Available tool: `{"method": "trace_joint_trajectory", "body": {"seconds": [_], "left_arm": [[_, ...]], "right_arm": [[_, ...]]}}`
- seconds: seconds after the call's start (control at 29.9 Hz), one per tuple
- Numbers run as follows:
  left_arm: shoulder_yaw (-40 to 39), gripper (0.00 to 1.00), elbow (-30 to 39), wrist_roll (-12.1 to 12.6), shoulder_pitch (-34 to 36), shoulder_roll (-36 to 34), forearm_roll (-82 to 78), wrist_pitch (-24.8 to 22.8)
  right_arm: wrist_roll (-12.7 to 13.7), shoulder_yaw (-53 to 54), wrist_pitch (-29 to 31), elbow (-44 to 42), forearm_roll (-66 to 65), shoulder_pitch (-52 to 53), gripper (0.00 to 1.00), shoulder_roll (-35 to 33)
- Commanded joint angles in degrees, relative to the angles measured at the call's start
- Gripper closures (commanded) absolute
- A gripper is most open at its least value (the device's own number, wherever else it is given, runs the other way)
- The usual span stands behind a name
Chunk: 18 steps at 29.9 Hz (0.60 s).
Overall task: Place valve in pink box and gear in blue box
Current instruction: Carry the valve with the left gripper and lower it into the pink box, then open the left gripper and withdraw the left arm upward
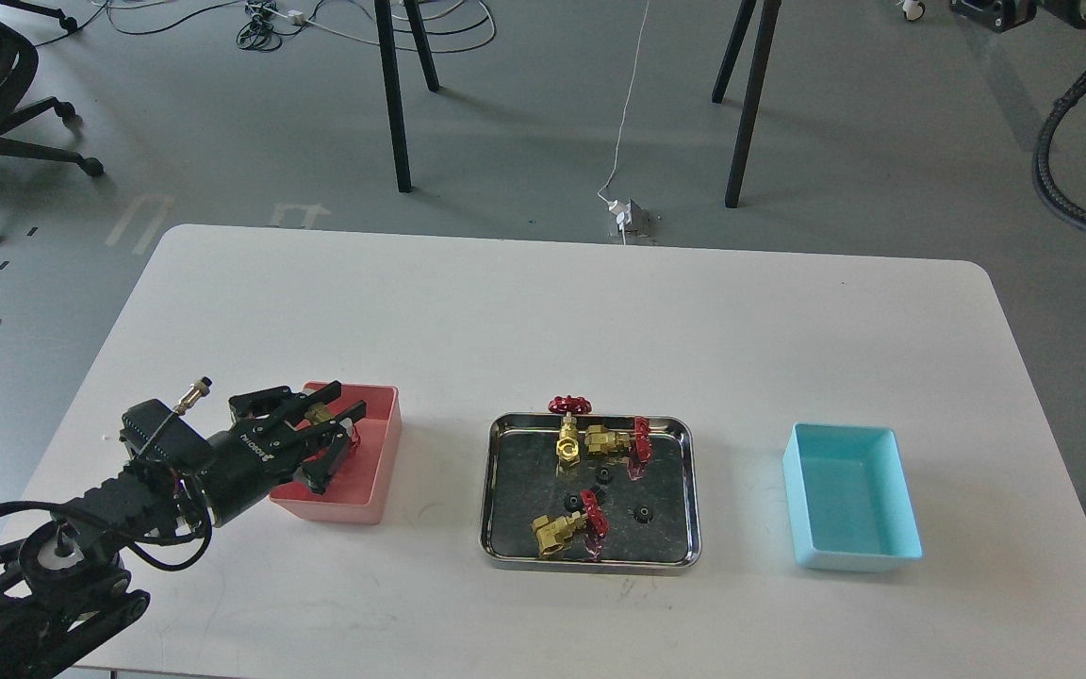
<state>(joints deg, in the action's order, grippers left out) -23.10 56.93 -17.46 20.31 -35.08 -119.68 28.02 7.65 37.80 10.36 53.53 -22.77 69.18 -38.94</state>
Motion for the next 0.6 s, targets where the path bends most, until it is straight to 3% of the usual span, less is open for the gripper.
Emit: {"method": "trace_joint_trajectory", "body": {"seconds": [0.0,0.13,0.23,0.37,0.57], "left_arm": [[-0.02,0.46,-0.06,0.06,-0.54,1.41,0.06,-0.02],[-0.11,0.31,-0.06,0.15,-0.98,1.59,0.06,-0.02],[-0.72,0.25,-0.06,0.24,-1.07,1.85,0.58,-0.02],[-1.34,0.04,0.12,0.24,0.42,1.59,6.54,-0.02],[-2.22,0.03,0.12,-0.29,12.54,-0.86,26.83,-0.02]], "right_arm": [[0.09,0.00,-0.25,0.00,0.00,0.08,0.00,0.00],[0.26,0.00,-0.16,0.09,0.00,0.52,0.00,0.00],[0.35,-0.09,0.01,0.44,0.09,0.87,0.00,0.00],[0.44,-0.53,0.63,0.96,-0.43,0.43,0.00,-0.18],[-0.70,-12.91,4.49,10.09,-15.61,1.22,0.01,-0.35]]}}
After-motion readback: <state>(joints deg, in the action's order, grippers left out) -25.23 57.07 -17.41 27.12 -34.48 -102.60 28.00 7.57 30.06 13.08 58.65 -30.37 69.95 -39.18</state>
